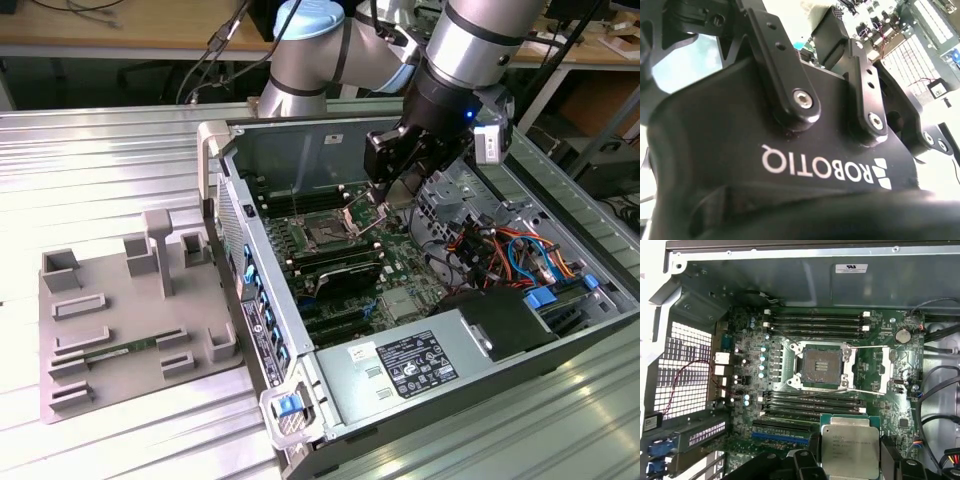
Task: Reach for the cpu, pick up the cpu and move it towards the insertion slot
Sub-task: 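Pick up the cpu and move it towards the insertion slot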
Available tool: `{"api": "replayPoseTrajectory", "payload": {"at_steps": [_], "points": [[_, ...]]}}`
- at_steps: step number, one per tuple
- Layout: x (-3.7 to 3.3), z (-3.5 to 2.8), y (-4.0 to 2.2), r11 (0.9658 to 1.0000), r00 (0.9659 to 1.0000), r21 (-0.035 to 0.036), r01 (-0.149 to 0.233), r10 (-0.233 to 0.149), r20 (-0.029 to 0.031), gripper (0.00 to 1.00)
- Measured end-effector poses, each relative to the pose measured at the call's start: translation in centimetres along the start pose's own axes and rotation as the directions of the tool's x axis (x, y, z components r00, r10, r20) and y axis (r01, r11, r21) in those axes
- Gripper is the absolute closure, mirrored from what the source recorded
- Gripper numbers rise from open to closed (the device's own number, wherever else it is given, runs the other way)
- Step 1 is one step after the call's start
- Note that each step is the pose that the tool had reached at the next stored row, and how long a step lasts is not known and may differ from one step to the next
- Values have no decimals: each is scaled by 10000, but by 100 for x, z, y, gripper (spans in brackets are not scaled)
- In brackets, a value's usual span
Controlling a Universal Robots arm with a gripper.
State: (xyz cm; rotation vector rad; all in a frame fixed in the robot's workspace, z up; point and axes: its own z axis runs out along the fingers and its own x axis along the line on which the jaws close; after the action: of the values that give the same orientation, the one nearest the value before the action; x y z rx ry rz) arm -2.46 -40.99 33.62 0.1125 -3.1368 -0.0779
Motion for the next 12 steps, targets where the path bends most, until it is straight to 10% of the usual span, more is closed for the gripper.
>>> {"api": "replayPoseTrajectory", "payload": {"at_steps": [12], "points": [[-60,48,147,10000,10000,0,0,0,1,45]]}}
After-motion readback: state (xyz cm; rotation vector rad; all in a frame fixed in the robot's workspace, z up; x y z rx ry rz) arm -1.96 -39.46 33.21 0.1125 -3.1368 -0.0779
